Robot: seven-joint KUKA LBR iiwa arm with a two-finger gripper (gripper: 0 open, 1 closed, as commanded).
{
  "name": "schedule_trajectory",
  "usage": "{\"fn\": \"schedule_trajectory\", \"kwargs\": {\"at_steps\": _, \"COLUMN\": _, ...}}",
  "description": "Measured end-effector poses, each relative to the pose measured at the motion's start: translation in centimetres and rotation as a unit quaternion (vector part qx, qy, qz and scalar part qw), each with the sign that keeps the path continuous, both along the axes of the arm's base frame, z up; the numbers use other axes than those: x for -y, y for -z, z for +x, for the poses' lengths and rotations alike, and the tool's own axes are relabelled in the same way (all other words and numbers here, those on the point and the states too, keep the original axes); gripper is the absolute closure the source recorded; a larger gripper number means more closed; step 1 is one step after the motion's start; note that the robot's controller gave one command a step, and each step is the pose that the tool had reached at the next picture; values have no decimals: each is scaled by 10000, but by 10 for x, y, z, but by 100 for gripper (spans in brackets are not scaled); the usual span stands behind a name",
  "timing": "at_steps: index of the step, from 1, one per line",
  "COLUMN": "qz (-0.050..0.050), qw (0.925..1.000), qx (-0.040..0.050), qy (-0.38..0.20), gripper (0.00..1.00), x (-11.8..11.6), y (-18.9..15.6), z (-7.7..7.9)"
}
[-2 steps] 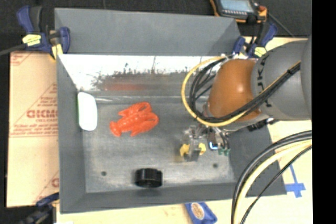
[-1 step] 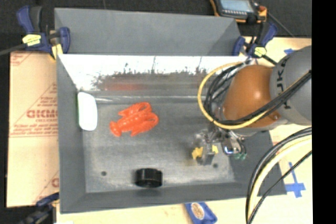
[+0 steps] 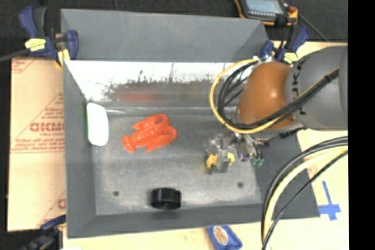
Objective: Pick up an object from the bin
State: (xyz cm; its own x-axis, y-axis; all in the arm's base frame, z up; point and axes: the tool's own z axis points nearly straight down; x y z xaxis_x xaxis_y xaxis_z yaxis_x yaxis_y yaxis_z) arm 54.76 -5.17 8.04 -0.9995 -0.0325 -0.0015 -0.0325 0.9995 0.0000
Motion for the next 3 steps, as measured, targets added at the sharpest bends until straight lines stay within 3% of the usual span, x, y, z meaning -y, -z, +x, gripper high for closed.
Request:
{"fn": "schedule_trajectory", "kwargs": {"at_steps": 1, "qz": 7, "qw": 10000, "qx": -30, "qy": 51, "gripper": 100, "x": -3, "y": -43, "z": 2}}
{"fn": "schedule_trajectory", "kwargs": {"at_steps": 2, "qz": -15, "qw": 10000, "qx": 75, "qy": 52, "gripper": 100, "x": 12, "y": -62, "z": -7}}
{"fn": "schedule_trajectory", "kwargs": {"at_steps": 3, "qz": -2, "qw": 10000, "qx": -57, "qy": 18, "gripper": 100, "x": 11, "y": -79, "z": -13}}
